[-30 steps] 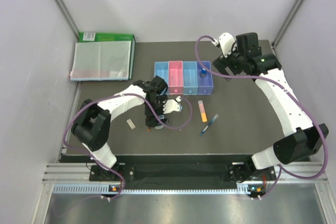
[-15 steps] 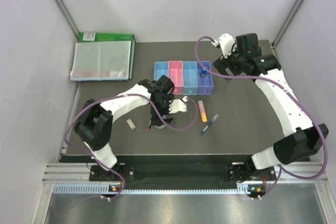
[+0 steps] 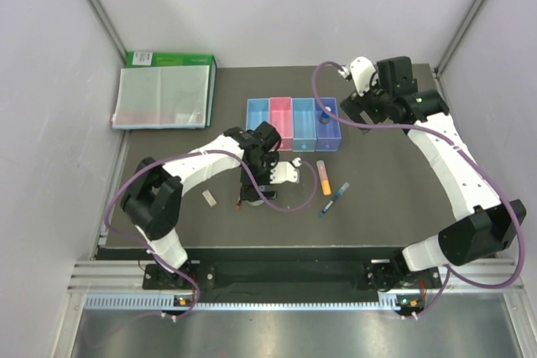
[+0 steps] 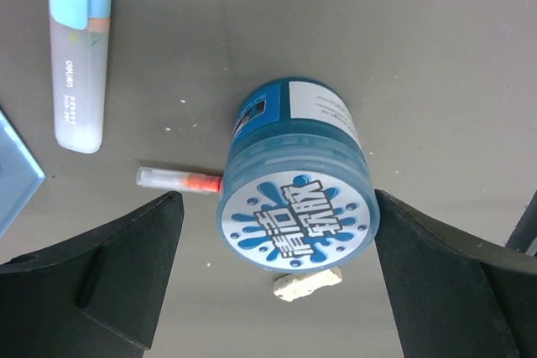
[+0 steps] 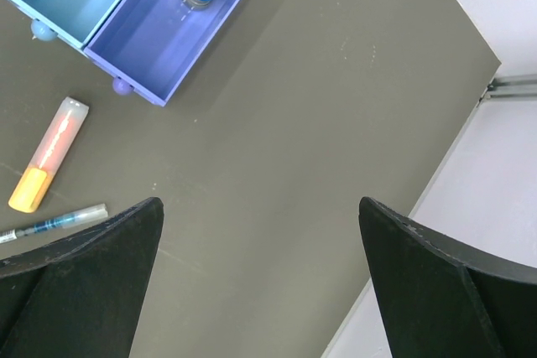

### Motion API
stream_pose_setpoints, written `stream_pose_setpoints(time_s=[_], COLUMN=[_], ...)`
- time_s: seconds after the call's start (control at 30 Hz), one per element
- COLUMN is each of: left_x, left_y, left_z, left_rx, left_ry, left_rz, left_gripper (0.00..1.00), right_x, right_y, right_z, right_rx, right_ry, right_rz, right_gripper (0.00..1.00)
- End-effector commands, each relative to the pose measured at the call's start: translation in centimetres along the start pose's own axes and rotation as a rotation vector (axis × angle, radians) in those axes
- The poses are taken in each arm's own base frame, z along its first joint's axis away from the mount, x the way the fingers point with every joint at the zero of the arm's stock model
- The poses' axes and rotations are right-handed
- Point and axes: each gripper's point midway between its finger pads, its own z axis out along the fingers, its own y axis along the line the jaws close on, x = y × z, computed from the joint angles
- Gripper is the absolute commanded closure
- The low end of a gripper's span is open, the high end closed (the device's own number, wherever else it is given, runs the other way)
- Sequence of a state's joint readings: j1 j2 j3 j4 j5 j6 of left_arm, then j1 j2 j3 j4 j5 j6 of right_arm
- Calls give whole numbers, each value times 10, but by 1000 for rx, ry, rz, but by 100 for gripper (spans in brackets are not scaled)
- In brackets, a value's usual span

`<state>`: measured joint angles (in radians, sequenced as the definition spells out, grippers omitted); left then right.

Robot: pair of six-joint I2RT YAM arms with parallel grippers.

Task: Sort the stationery into containers
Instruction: Pick up the stationery from the center of the board, then place the stationery in the storage box.

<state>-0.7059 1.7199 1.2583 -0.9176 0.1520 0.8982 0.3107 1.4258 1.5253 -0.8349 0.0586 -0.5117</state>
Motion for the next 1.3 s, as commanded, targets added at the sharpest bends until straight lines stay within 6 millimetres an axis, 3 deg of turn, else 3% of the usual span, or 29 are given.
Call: stream_pose_setpoints(time_s=[0.0, 0.1, 0.4, 0.5, 0.6, 0.67, 0.8, 0.93, 0.97, 1.27], left_x=[-5, -8, -9, -9, -19, -23, -34, -32, -31, -26], left_y=[8, 10, 8, 9, 11, 10, 26, 43, 45, 88], left_z=[-9, -7, -10, -21, -46, -62, -104, -127, -129, -126], left_rx=[-8, -5, 8, -3, -22, -29, -127, -218, -232, -393], left_ry=[5, 4, 10, 12, -18, -31, -53, -17, -8, 51], left_rz=[36, 34, 31, 30, 31, 35, 58, 77, 91, 97], left_gripper=[5, 11, 47, 52, 65, 68, 71, 75, 79, 78], right_x=[-15, -16, -14, -13, -12, -12, -14, -15, -16, -11], right_y=[-11, -11, -11, -12, -13, -13, -15, -17, -17, -22], right_z=[-14, -15, -13, -14, -16, -16, -18, -17, -18, -22], right_rx=[43, 44, 46, 51, 57, 59, 67, 71, 74, 94], right_ry=[-74, -76, -69, -67, -65, -65, -70, -71, -75, -72], right_rz=[26, 29, 28, 27, 23, 25, 24, 24, 26, 27], right_gripper=[0, 0, 0, 1, 0, 0, 0, 0, 0, 0])
